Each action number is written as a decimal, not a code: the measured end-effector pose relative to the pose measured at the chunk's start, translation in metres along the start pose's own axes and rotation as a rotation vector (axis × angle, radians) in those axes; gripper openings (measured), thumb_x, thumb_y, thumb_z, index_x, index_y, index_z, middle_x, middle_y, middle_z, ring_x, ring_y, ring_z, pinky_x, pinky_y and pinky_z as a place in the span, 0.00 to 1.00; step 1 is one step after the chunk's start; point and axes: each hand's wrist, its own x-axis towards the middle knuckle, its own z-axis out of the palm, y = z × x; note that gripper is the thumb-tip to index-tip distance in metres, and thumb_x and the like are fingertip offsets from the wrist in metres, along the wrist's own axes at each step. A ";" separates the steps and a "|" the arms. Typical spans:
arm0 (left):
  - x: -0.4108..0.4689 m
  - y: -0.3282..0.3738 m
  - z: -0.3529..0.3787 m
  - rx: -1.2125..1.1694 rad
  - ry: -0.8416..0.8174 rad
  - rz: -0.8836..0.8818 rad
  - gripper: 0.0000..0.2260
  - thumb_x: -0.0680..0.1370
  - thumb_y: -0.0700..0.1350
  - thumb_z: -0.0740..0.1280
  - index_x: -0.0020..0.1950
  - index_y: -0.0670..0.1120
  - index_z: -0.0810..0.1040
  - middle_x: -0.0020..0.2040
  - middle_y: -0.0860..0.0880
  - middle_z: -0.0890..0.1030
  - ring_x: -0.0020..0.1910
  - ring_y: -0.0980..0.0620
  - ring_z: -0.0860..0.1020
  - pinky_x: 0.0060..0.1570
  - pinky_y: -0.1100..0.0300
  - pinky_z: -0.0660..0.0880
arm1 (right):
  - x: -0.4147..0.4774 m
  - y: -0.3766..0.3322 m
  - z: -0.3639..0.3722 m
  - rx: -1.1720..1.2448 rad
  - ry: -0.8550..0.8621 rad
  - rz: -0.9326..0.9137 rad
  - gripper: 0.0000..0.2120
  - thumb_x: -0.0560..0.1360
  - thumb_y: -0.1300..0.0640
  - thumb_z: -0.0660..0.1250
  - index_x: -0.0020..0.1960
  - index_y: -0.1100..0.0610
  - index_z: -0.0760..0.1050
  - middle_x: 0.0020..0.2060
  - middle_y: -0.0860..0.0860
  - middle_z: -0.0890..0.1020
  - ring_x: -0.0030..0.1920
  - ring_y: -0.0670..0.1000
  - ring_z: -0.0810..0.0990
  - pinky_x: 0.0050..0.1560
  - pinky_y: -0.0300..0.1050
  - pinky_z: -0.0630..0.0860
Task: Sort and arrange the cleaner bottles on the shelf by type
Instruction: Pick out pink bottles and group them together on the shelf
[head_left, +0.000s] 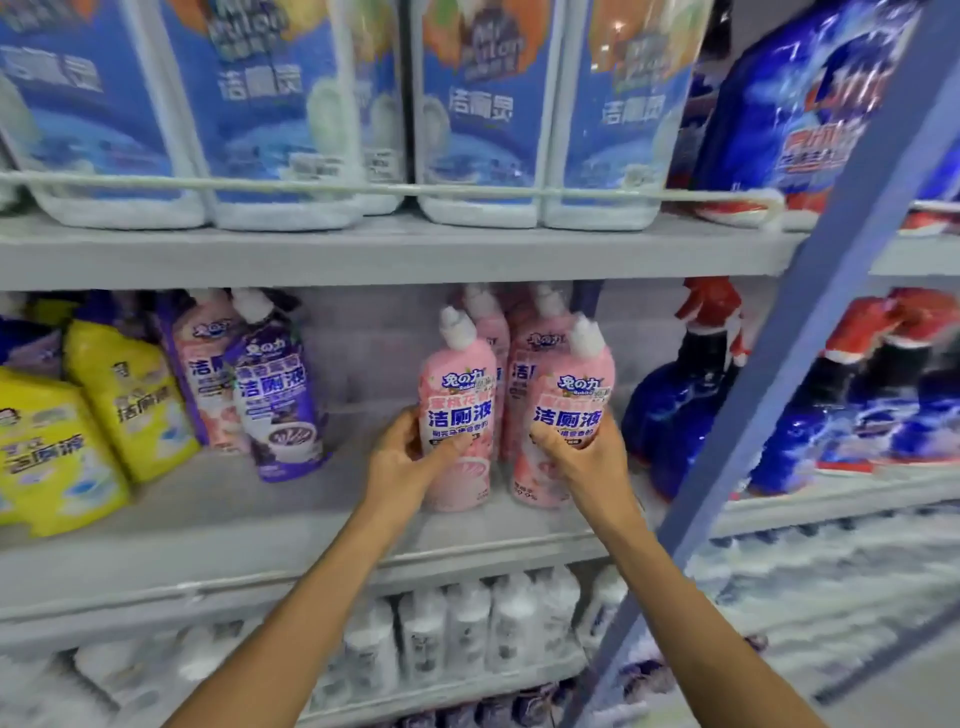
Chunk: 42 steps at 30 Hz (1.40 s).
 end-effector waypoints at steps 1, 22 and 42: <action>0.002 -0.005 0.010 0.000 0.008 0.000 0.15 0.71 0.38 0.77 0.54 0.50 0.81 0.48 0.57 0.88 0.46 0.58 0.86 0.44 0.65 0.80 | 0.005 0.007 -0.006 -0.006 0.000 0.006 0.31 0.67 0.39 0.81 0.62 0.53 0.76 0.52 0.49 0.86 0.51 0.49 0.87 0.52 0.58 0.84; 0.003 -0.027 0.028 0.140 0.192 0.149 0.13 0.76 0.44 0.75 0.60 0.46 0.82 0.52 0.52 0.87 0.49 0.58 0.85 0.46 0.68 0.79 | 0.002 0.020 0.039 0.092 0.159 -0.053 0.25 0.76 0.53 0.76 0.70 0.51 0.71 0.58 0.49 0.83 0.55 0.43 0.84 0.55 0.37 0.81; 0.009 -0.040 0.037 0.178 0.170 0.087 0.17 0.78 0.52 0.72 0.63 0.47 0.81 0.54 0.54 0.87 0.52 0.57 0.85 0.50 0.62 0.82 | 0.021 0.031 0.013 -0.049 0.009 -0.051 0.19 0.77 0.55 0.74 0.65 0.46 0.72 0.55 0.43 0.84 0.54 0.37 0.83 0.54 0.34 0.80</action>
